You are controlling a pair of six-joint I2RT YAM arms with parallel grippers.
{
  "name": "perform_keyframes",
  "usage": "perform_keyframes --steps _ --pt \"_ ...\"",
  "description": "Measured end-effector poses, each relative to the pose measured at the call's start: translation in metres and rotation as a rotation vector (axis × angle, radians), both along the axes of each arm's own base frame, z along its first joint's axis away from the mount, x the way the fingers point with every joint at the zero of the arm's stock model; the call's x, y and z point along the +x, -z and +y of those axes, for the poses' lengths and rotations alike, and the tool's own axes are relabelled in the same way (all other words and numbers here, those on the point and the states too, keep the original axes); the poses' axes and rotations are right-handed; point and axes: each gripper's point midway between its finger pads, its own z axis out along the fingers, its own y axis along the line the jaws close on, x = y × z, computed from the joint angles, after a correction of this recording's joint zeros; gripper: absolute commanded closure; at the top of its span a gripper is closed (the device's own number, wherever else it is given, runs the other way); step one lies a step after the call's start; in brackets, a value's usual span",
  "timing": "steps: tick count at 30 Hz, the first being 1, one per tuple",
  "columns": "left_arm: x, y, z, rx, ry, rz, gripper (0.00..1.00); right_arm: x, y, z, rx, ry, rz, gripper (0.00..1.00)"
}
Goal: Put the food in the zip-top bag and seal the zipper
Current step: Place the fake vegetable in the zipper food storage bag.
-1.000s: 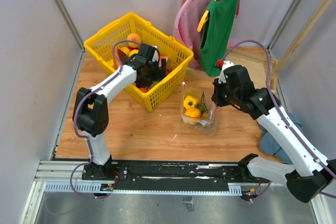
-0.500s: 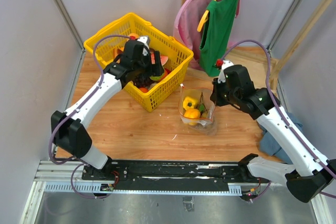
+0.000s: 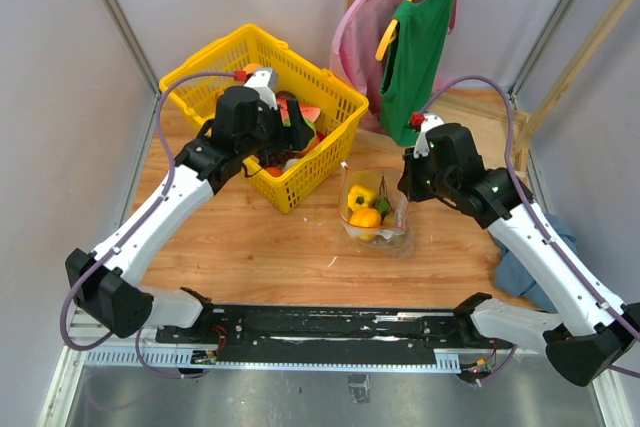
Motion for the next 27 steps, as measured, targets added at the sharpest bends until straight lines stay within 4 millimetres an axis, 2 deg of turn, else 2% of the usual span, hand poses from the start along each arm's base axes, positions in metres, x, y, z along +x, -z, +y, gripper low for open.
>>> perform_keyframes --steps 4,10,21,27 --pt "-0.011 -0.020 -0.003 -0.039 0.022 -0.064 0.75 0.001 -0.001 0.001 0.005 -0.001 -0.004 0.99" --pt "-0.026 -0.038 -0.018 -0.081 0.089 -0.131 0.76 0.001 0.000 0.004 0.020 -0.003 -0.002 0.99" --pt "-0.073 -0.046 -0.069 -0.103 0.310 -0.213 0.77 0.001 -0.001 0.008 0.039 -0.009 -0.002 0.99" --pt "-0.101 -0.042 -0.098 -0.093 0.448 -0.258 0.77 0.002 -0.002 0.009 0.044 -0.013 -0.004 0.99"
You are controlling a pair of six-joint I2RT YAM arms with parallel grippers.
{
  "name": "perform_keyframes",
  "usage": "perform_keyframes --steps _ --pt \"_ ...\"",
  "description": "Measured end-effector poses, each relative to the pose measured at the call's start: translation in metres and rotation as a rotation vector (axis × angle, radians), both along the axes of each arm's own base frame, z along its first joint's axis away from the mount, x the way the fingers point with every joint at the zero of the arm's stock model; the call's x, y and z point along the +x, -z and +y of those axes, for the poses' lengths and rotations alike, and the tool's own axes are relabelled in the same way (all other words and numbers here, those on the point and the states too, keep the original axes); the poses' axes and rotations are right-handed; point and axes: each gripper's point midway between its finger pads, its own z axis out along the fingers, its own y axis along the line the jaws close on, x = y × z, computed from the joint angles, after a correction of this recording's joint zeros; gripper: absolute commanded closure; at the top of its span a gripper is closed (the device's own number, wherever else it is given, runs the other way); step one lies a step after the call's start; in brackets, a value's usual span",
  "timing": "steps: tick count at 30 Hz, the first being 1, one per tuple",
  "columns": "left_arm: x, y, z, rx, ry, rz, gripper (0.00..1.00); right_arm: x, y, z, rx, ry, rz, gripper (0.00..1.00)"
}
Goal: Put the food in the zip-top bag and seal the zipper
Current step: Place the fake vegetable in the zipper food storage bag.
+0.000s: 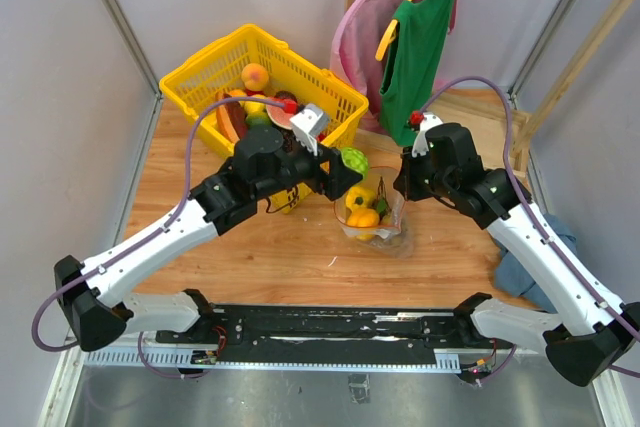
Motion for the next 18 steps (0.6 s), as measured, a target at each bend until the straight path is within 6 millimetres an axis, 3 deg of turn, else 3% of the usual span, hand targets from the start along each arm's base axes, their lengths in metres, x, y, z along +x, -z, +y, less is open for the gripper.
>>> perform_keyframes --steps 5,9,13,18 --pt "-0.025 0.013 -0.024 0.043 0.109 -0.033 0.75 0.000 0.001 0.001 0.004 -0.005 0.001 0.99" --pt "-0.034 0.034 -0.043 0.105 0.156 -0.042 0.72 -0.001 0.001 0.003 0.012 -0.012 0.004 1.00" --pt "-0.032 0.063 -0.056 0.183 0.160 -0.030 0.67 -0.003 0.000 0.003 0.020 -0.017 0.001 0.99" --pt "-0.018 0.088 -0.056 0.269 0.095 -0.004 0.58 -0.004 -0.002 0.003 0.024 -0.018 -0.006 0.99"
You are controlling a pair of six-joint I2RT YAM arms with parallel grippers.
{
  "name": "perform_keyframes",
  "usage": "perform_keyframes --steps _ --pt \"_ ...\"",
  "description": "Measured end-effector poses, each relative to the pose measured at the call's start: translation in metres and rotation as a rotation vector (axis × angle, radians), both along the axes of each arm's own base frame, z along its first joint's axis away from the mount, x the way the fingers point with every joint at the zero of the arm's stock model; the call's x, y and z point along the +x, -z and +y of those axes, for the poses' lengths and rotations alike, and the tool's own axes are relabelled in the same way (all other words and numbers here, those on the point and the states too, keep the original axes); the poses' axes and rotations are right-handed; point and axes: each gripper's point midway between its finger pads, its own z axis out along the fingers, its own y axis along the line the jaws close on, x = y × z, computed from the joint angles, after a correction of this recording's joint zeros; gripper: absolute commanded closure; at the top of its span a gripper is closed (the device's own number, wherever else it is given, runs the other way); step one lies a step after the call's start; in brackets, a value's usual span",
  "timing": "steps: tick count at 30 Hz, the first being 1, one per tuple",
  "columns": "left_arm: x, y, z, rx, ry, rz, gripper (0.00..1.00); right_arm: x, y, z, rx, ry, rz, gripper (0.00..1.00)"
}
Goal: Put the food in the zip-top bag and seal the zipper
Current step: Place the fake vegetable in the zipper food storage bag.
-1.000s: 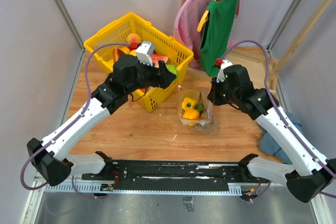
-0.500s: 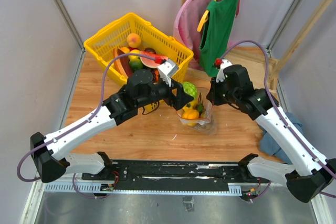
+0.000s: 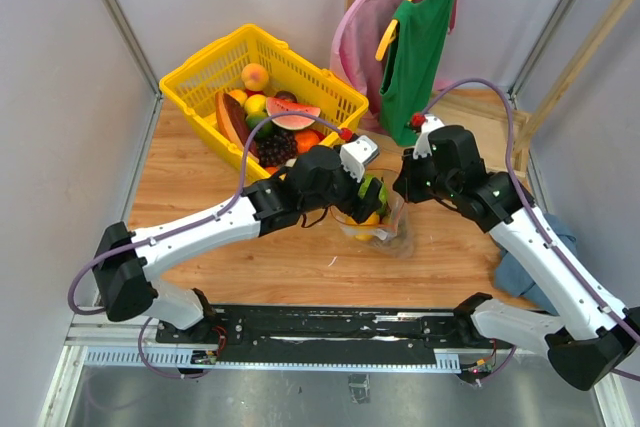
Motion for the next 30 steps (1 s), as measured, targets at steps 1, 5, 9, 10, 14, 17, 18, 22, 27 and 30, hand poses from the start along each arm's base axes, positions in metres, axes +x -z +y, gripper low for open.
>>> perform_keyframes --steps 1,5,9,10,14,17,18,22,27,30 --pt "0.004 0.002 0.000 0.013 -0.019 -0.001 0.56 0.000 0.000 0.000 0.000 0.000 -0.001 0.99" --pt "0.015 0.009 0.002 0.044 -0.083 -0.014 0.42 -0.002 0.001 -0.001 0.001 -0.001 -0.001 0.99" --pt "0.021 0.014 0.006 0.064 -0.134 -0.018 0.32 -0.003 0.002 -0.001 0.002 -0.002 0.000 0.99" --pt "0.022 0.015 0.007 0.066 -0.145 -0.017 0.29 -0.002 0.002 -0.001 0.003 -0.002 -0.001 1.00" --pt "0.026 0.017 0.009 0.068 -0.174 -0.014 0.21 -0.002 0.001 0.000 0.006 -0.003 -0.005 0.99" --pt "0.027 0.016 0.009 0.064 -0.186 -0.012 0.16 -0.002 0.001 0.000 0.010 -0.005 -0.008 0.99" --pt "0.027 0.016 0.009 0.063 -0.188 -0.010 0.15 -0.002 0.001 0.000 0.010 -0.006 -0.008 0.99" --pt "0.027 0.016 0.010 0.060 -0.197 -0.007 0.11 -0.003 0.002 0.000 0.012 -0.008 -0.007 0.99" --pt "0.028 0.015 0.010 0.056 -0.202 -0.007 0.08 -0.003 0.002 0.000 0.014 -0.009 -0.009 0.99" --pt "0.028 0.013 0.011 0.052 -0.206 -0.010 0.06 -0.003 0.001 0.000 0.015 -0.009 -0.010 0.99"
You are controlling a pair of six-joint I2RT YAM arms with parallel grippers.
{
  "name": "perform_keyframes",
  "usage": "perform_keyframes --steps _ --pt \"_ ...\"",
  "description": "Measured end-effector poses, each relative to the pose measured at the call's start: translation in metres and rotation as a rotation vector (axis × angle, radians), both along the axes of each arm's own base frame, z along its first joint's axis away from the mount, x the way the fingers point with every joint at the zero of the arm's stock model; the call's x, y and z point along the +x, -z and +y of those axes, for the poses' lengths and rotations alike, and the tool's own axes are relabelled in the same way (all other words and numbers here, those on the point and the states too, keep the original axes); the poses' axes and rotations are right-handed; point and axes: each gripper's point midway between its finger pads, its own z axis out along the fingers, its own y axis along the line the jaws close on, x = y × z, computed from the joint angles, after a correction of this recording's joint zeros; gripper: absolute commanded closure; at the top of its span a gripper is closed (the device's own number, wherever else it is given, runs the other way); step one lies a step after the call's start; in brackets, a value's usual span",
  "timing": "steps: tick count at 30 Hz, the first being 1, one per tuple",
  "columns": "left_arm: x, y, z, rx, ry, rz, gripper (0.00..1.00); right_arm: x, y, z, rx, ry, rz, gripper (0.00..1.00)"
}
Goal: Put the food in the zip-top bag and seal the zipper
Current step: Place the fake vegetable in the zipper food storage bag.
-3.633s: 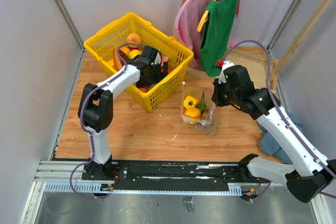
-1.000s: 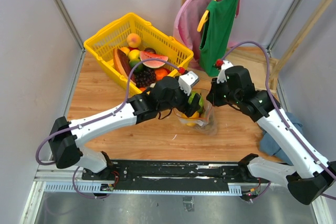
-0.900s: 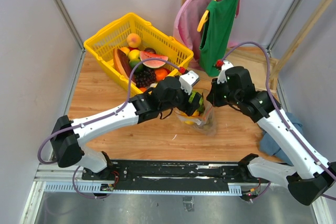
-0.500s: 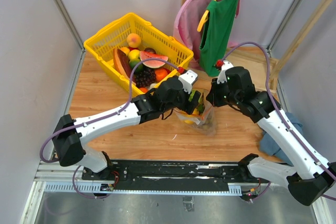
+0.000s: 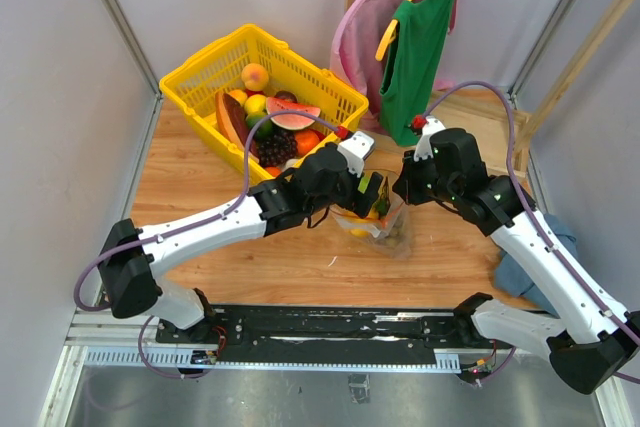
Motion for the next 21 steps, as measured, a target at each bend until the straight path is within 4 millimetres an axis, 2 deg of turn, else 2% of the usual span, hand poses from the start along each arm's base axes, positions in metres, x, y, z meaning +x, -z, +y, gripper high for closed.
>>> perform_keyframes --steps 13,17,21 --pt "-0.002 -0.005 0.004 -0.004 -0.004 0.002 0.01 0.000 0.000 0.000 0.002 -0.002 0.000 0.99" --pt "-0.005 -0.023 0.008 -0.029 -0.006 -0.012 0.01 0.000 0.001 0.000 0.001 -0.002 0.002 0.99" --pt "-0.005 -0.054 0.013 -0.075 -0.017 -0.047 0.01 -0.001 0.003 0.000 -0.002 -0.002 0.006 0.99"
